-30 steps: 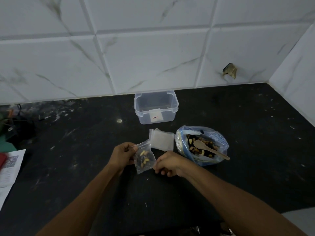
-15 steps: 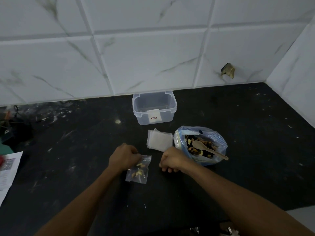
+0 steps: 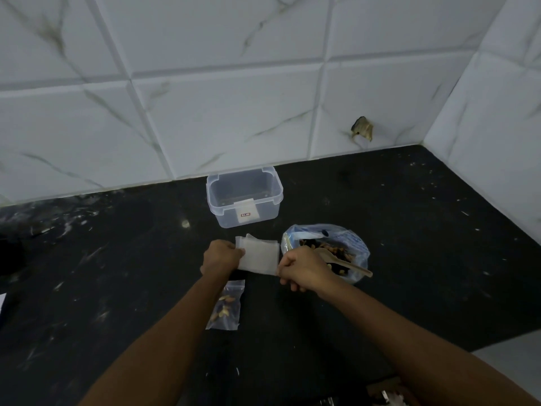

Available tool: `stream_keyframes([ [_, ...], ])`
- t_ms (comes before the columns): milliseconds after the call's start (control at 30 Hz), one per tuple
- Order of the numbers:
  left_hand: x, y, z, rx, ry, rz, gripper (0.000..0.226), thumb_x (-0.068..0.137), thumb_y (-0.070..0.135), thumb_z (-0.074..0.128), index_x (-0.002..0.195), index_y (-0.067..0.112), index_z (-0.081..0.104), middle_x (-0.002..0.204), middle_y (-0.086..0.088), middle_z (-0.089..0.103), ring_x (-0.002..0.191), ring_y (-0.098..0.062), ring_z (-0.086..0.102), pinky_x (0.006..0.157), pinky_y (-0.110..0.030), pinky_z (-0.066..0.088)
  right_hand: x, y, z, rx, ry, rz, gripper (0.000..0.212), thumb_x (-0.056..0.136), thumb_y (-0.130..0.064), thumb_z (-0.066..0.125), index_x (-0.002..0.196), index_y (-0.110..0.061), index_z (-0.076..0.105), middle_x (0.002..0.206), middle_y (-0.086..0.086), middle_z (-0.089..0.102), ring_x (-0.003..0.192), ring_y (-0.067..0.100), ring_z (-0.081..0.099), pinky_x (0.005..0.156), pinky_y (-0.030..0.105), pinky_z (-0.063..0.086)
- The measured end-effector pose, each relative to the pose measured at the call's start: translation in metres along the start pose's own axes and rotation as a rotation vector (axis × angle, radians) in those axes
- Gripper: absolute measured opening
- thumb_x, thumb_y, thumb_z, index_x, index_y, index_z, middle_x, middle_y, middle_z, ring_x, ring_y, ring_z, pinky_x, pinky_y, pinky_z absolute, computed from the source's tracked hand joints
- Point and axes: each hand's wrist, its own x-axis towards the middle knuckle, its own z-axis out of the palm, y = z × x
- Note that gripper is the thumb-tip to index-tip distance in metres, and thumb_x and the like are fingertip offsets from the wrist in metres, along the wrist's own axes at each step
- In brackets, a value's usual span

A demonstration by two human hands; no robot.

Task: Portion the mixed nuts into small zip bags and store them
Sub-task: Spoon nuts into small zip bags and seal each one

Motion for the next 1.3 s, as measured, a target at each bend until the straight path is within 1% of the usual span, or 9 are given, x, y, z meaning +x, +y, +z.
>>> stream_keyframes([
  [100,-0.009,0.000,-0.004,-0.003,0.033,0.059,0.008,0.088,0.027,0.068,0.085,0.026,0.062,0.099,-0.003,0.066,0.092,-0.021,0.064,0.088,-0.046,0.055,-0.001,0.000,-0.005,0.029,0.028,-0.013,0.006,0.091,-0.014,0.060,0.090,-0.012,0.066,0.081,0.003,0.070,0.051,0.004,0.058,0.042,0.016,0.041],
  [300,-0.030,0.009,-0.012,-0.108,0.017,0.162,0.014,0.088,0.027,0.069,0.086,0.014,0.066,0.089,-0.004,0.065,0.084,-0.018,0.064,0.071,-0.033,0.055,0.002,-0.005,-0.004,0.067,0.094,-0.028,0.009,0.092,-0.012,0.058,0.096,-0.010,0.065,0.085,0.007,0.071,0.057,0.007,0.062,0.046,0.016,0.045],
  [433,-0.034,0.012,-0.010,-0.017,0.047,0.222,0.016,0.093,0.028,0.063,0.079,0.021,0.066,0.087,-0.004,0.068,0.082,-0.018,0.066,0.079,-0.040,0.058,0.005,-0.010,0.006,0.113,0.067,-0.018,0.009,0.093,-0.012,0.058,0.098,-0.011,0.064,0.087,0.007,0.069,0.060,0.009,0.064,0.048,0.017,0.049],
  [600,-0.041,0.008,-0.011,0.149,0.150,0.315,0.011,0.096,0.025,0.059,0.103,0.021,0.067,0.099,0.000,0.067,0.085,-0.017,0.066,0.082,-0.042,0.057,0.003,-0.011,0.010,0.148,0.054,-0.005,0.009,0.094,-0.015,0.057,0.101,-0.012,0.063,0.092,0.008,0.068,0.066,0.012,0.066,0.052,0.019,0.051],
  [733,-0.050,0.007,-0.013,0.131,0.208,0.346,0.011,0.094,0.020,0.061,0.102,0.018,0.068,0.102,0.000,0.068,0.090,-0.014,0.064,0.082,-0.036,0.056,0.002,-0.012,0.006,0.182,0.069,-0.002,0.010,0.093,-0.013,0.056,0.100,-0.012,0.064,0.093,0.008,0.068,0.073,0.015,0.068,0.059,0.022,0.056],
  [900,-0.079,0.024,-0.010,-0.027,0.103,0.433,0.008,0.089,0.021,0.067,0.082,0.023,0.064,0.081,0.005,0.067,0.073,-0.006,0.066,0.065,-0.022,0.053,-0.003,-0.023,-0.002,0.421,0.112,-0.098,0.022,0.096,-0.020,0.057,0.115,-0.013,0.063,0.099,0.006,0.069,0.084,0.016,0.069,0.070,0.026,0.059],
  [1033,-0.097,0.041,-0.002,-0.064,0.092,0.569,0.014,0.087,0.021,0.070,0.075,0.019,0.064,0.070,0.004,0.067,0.062,-0.004,0.066,0.059,-0.017,0.051,-0.006,-0.029,-0.008,0.451,0.166,-0.190,0.019,0.095,-0.021,0.058,0.109,-0.010,0.066,0.101,0.009,0.070,0.093,0.020,0.069,0.079,0.036,0.060],
  [1133,-0.098,0.050,-0.001,-0.077,0.076,0.580,0.016,0.086,0.019,0.072,0.073,0.017,0.063,0.068,0.004,0.066,0.059,-0.002,0.065,0.057,-0.014,0.049,-0.012,-0.032,-0.015,0.464,0.197,-0.221,0.017,0.095,-0.018,0.058,0.104,-0.009,0.069,0.099,0.010,0.070,0.091,0.021,0.070,0.078,0.039,0.060],
  [1300,-0.101,0.056,-0.005,-0.149,-0.124,0.567,0.015,0.087,0.021,0.070,0.081,0.008,0.067,0.070,-0.001,0.069,0.060,-0.006,0.067,0.057,-0.017,0.052,-0.017,-0.026,-0.030,0.446,0.218,-0.191,0.018,0.096,-0.012,0.053,0.096,-0.007,0.071,0.090,0.011,0.071,0.083,0.021,0.071,0.068,0.030,0.060],
])
